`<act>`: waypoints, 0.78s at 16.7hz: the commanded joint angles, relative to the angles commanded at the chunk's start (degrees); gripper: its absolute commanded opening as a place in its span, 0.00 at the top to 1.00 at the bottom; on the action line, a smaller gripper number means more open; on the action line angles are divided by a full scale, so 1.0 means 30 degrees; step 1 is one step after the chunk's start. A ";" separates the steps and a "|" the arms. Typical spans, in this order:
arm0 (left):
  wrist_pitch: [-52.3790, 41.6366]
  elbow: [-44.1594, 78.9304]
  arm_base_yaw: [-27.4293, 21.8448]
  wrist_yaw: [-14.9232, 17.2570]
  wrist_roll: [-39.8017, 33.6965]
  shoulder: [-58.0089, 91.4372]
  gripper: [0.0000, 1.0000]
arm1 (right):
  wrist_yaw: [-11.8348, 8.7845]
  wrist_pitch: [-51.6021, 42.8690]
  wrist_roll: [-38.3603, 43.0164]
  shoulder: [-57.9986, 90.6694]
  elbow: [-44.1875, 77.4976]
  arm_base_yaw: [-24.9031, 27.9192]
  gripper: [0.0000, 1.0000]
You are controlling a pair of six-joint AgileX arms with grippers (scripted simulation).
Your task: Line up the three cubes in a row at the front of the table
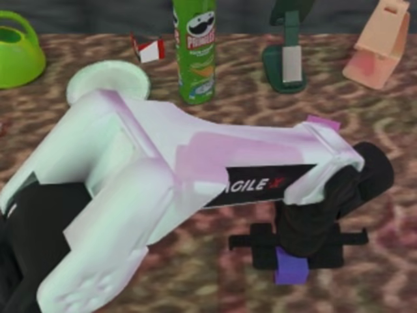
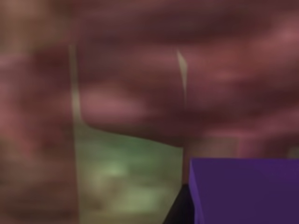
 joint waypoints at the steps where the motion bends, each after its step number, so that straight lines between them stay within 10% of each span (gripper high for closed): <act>1: 0.0000 0.0000 0.0000 0.0000 0.0000 0.0000 1.00 | 0.0000 0.0000 0.0000 0.0000 0.0000 0.0000 0.00; 3: 0.0000 0.0000 0.0000 0.0000 0.0000 0.0000 1.00 | 0.0000 0.0000 0.0000 0.0000 0.0000 0.0000 0.00; 13: 0.0000 0.0000 0.0000 0.0000 0.0000 0.0000 0.25 | 0.0000 0.0000 0.0000 0.0000 0.0000 0.0000 0.00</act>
